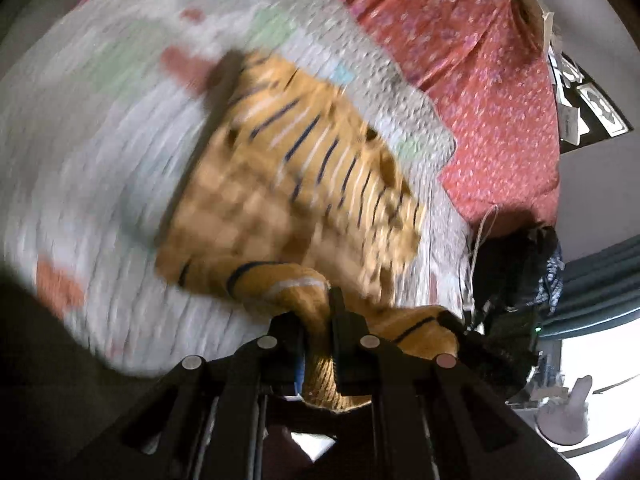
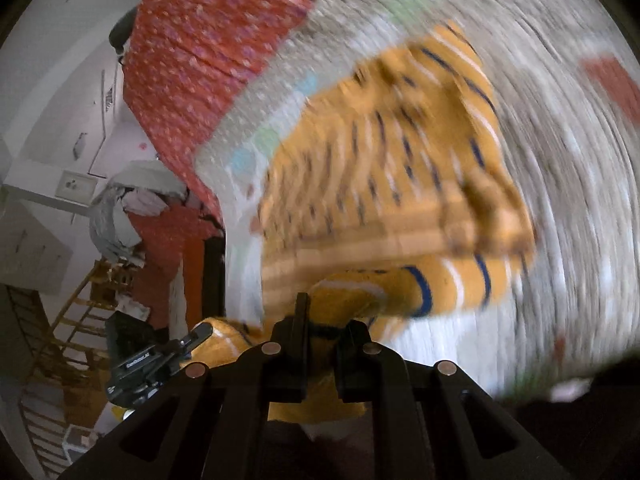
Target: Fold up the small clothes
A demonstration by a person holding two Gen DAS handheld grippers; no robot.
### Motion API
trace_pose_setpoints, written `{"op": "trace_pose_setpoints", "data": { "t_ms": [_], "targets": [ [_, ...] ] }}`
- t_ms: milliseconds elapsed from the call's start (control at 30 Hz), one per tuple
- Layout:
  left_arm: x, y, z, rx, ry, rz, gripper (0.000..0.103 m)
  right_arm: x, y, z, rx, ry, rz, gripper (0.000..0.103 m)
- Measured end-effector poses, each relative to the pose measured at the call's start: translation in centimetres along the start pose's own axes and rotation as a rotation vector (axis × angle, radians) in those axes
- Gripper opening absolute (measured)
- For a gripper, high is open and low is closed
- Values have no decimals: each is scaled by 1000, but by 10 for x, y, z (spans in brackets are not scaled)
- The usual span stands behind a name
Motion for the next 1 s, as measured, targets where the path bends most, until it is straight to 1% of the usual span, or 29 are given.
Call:
{"op": "trace_pose_setpoints", "data": {
  "t_ms": [67,167,200,233,267,300,333,367,400,433,467,500,567,600,633,667,700,767,800,900,933,967,1000],
  "targets": [
    [11,-11,-35,2,-9,-23,10,-1,-10,-32,8,-23,-8,10],
    [19,-33,-83,0,2,-64,10,11,-28,-80,27,-80,-3,11],
    [22,-44,-101,-1,-3,-81,10,18,-35,-97,38,-109,-1,14],
    [23,-54,-116,1,-14,-105,10,29,-42,-112,53,-154,1,14],
    [24,-65,-130,0,-23,-129,10,37,-48,-123,67,-193,2,17],
    [23,-78,-148,-2,-23,-147,10,48,-53,-133,82,-240,6,26],
    [22,-86,-157,-4,-14,-141,10,58,-57,-141,99,-275,13,33],
    [21,-91,-163,-10,0,-128,11,65,-58,-149,121,-299,23,51],
    [20,-97,-170,-22,22,-100,13,71,-57,-157,150,-317,31,65],
    [20,-99,-176,-29,47,-58,19,75,-55,-164,178,-328,27,68],
    [21,-96,-178,-26,56,-32,24,76,-54,-170,196,-339,14,70],
    [22,-93,-183,-13,57,-6,24,77,-51,-174,206,-351,-4,72],
    [26,-84,-189,7,35,16,29,77,-43,-177,218,-354,-29,73],
    [25,-78,-189,21,26,16,31,75,-38,-178,225,-341,-32,73],
    [24,-72,-189,34,19,8,37,71,-32,-176,228,-315,-28,73],
    [23,-66,-188,43,7,-4,42,67,-29,-175,223,-280,-11,73],
    [20,-61,-185,48,-15,-32,44,62,-24,-171,209,-230,23,73],
    [10,-56,-177,48,-73,-115,45,55,-20,-158,177,-124,102,73],
    [4,-54,-169,42,-110,-163,45,53,-19,-150,159,-64,155,73],
    [-21,-59,-143,7,-192,-289,47,53,-15,-128,132,108,306,73],
    [-28,-62,-135,-6,-209,-313,47,53,-17,-122,120,162,354,73],
    [-35,-66,-130,-18,-220,-337,47,54,-21,-119,107,202,385,73],
    [-45,-72,-122,-33,-230,-377,47,51,-28,-114,89,265,438,73]
  ]
}}
Point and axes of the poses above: each gripper's, at about its wrist camera, not at the fingertips, and y roughly against the way its jaws point, x to its right, z to its underside, the point moved 10 cm from there along -y, roughly the way its jaws point, and after that the axes turned 6 degrees about -x, right-handed, at the moved point
